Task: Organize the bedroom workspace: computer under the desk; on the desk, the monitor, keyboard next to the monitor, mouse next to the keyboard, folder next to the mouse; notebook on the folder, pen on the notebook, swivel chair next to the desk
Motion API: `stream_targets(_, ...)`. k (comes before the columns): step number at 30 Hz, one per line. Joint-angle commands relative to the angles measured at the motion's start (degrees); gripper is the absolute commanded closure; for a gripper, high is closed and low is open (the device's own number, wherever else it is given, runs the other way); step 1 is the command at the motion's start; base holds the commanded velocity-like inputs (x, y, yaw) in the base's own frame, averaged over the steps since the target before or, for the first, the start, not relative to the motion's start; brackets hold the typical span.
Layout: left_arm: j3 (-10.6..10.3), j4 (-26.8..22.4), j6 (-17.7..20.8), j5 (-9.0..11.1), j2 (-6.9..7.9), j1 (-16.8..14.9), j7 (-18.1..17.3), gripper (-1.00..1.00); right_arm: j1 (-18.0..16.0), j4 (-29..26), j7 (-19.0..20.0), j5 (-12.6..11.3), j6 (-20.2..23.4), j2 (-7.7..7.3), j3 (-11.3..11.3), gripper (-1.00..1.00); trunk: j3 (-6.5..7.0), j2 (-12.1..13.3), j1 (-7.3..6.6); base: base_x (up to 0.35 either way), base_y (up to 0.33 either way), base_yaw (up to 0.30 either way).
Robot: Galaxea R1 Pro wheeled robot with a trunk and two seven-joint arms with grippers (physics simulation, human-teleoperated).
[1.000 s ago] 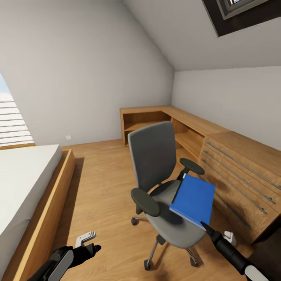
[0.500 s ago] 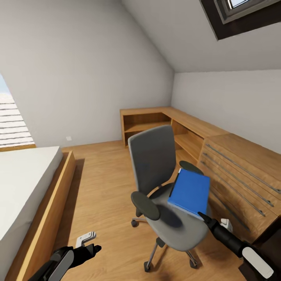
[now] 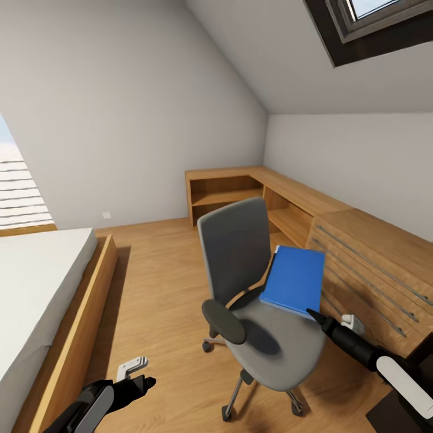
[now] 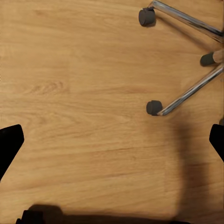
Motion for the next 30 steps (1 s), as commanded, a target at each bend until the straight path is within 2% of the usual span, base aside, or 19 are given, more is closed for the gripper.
stream_targets(1,-0.2,-0.1,-0.9,0.6,0.07,0.0,0.4,-1.0,0.1,-1.4,-1.9,-0.4,0.2,-0.39,0.1,1.0,0.13,0.4,-0.23,0.0,0.0,0.0)
stream_targets(5,-0.3,0.3,-4.9,-0.2,0.07,0.0,0.4,-1.0,0.3,-5.4,-8.2,-0.2,0.2,-0.86,0.1,1.0,0.85,2.0,-1.11,0.0,0.0,0.0)
stream_targets(7,-0.3,1.4,-7.0,-1.5,0.03,-0.1,0.5,-1.0,0.4,-8.2,-13.0,-0.1,0.4,-0.99,0.1,1.0,1.2,2.8,-1.55,0.0,0.0,0.0)
stream_targets(10,-0.4,2.8,-9.2,-2.6,-0.11,0.0,0.5,-1.0,0.4,-11.1,-17.7,-0.1,0.7,-1.04,0.2,1.0,1.74,4.0,-2.21,0.0,0.0,0.0)
stream_targets(12,-0.5,5.3,-13.1,-3.1,-0.66,0.0,0.5,-1.0,0.4,-13.9,-22.3,0.4,0.9,-1.04,0.2,1.0,2.1,4.8,-2.64,0.0,0.0,0.0)
stream_targets(14,-0.5,7.2,-15.7,-3.3,-1.07,0.0,0.4,-1.0,0.4,-15.3,-24.5,0.9,1.0,-1.05,0.2,1.0,2.46,5.6,-3.08,0.0,0.0,0.0)
stream_targets(16,-0.6,12.3,-21.3,-3.4,-2.01,0.0,0.2,-1.0,0.4,-17.6,-27.5,1.5,1.0,-1.03,0.2,1.0,2.82,6.4,-3.52,0.0,0.0,0.0)
stream_targets(17,-0.6,13.8,-22.6,-3.4,-2.36,0.0,0.1,-1.0,0.4,-18.0,-27.9,1.6,1.0,-1.02,0.2,1.0,3.0,6.8,-3.74,0.0,0.0,0.0)
stream_targets(19,-0.6,19.3,-26.5,-3.5,-3.98,0.0,-0.1,-1.0,0.4,-18.7,-29.1,1.9,1.0,-1.0,0.3,1.0,3.36,7.6,-4.18,0.0,0.0,0.0)
stream_targets(22,-0.5,23.6,-28.7,-3.6,-5.51,0.0,-0.2,-1.0,0.4,-18.8,-29.6,1.9,0.9,-0.94,0.3,1.0,3.9,8.8,-4.84,0.0,0.0,0.0)
stream_targets(27,-0.5,26.3,-30.5,-3.3,-6.23,-0.1,-0.8,-1.0,0.4,-18.8,-29.9,1.7,1.1,-0.91,0.4,1.0,4.8,10.8,-5.94,0.0,0.0,0.0)
stream_targets(30,-0.5,28.7,-32.5,-3.2,-6.37,0.0,-2.7,-1.0,0.4,-18.4,-29.9,1.8,1.1,-0.86,0.4,1.0,5.33,12.0,-6.6,0.0,0.0,0.0)
